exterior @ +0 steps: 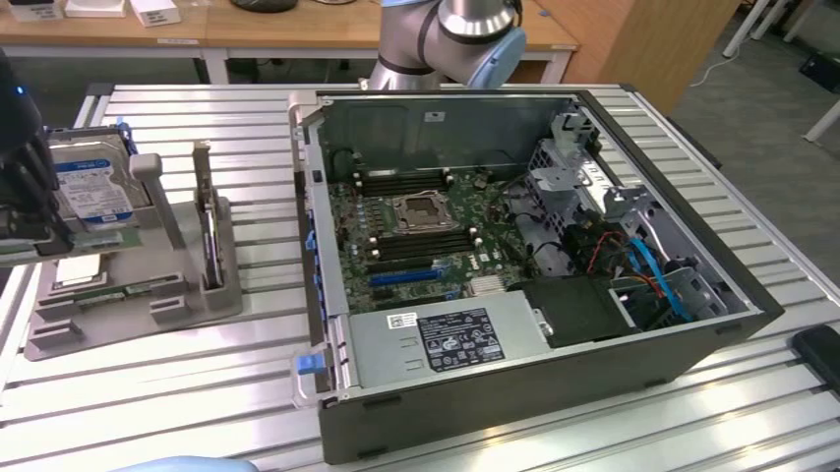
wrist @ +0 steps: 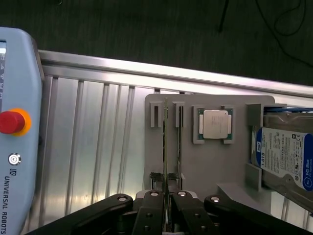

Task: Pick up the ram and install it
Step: 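Pick up the ram and move it above insertion slot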

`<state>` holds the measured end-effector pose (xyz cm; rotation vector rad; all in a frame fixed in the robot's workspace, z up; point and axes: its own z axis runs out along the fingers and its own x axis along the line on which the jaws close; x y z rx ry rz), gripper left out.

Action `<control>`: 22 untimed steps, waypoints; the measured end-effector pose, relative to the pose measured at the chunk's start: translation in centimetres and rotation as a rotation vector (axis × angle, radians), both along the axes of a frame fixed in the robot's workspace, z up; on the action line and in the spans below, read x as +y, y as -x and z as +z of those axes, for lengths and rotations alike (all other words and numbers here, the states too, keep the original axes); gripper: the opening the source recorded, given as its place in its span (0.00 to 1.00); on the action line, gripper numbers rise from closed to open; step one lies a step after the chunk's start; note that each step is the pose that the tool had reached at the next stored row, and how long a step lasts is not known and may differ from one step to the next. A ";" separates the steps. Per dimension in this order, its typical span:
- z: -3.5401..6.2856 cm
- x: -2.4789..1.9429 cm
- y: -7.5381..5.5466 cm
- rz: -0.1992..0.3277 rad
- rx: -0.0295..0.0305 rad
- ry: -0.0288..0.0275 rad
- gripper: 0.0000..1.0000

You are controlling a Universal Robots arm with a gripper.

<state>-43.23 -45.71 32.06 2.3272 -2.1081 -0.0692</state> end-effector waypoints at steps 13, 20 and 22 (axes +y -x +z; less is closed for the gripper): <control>2.56 0.00 0.0 0.000 0.0130 -0.0001 0.13; 4.21 0.00 0.0 0.000 0.0199 0.0000 0.13; 4.66 0.00 0.0 0.000 0.0216 0.0000 0.13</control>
